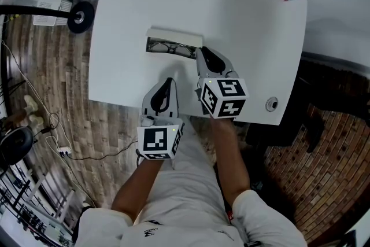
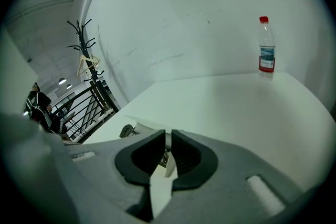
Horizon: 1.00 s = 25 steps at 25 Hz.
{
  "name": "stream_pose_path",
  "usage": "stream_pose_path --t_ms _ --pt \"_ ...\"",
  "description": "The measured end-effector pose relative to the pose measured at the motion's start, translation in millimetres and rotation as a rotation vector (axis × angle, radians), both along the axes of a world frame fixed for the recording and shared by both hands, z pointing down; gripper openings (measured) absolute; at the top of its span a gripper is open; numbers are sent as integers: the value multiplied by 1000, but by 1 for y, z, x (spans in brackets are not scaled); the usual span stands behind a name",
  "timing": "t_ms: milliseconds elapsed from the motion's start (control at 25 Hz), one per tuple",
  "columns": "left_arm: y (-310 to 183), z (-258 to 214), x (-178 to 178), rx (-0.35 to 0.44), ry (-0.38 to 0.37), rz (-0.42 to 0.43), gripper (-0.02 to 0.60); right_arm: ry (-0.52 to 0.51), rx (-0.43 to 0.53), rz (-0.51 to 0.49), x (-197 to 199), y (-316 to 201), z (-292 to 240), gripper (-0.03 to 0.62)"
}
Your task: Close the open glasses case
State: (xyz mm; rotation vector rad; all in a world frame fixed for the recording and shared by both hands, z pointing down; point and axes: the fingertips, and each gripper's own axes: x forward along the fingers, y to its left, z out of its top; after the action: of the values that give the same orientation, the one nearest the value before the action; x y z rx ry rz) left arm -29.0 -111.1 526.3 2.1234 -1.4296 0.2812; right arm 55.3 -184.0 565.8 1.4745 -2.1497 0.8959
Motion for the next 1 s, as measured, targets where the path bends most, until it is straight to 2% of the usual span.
stream_pose_path --t_ms 680,1000 --pt "2 -7 -4 29 -5 -8 -3 9 -19 -29 -2 17 5 28" --pt "5 -14 -5 36 17 -17 -3 7 -36 -27 -4 23 8 26"
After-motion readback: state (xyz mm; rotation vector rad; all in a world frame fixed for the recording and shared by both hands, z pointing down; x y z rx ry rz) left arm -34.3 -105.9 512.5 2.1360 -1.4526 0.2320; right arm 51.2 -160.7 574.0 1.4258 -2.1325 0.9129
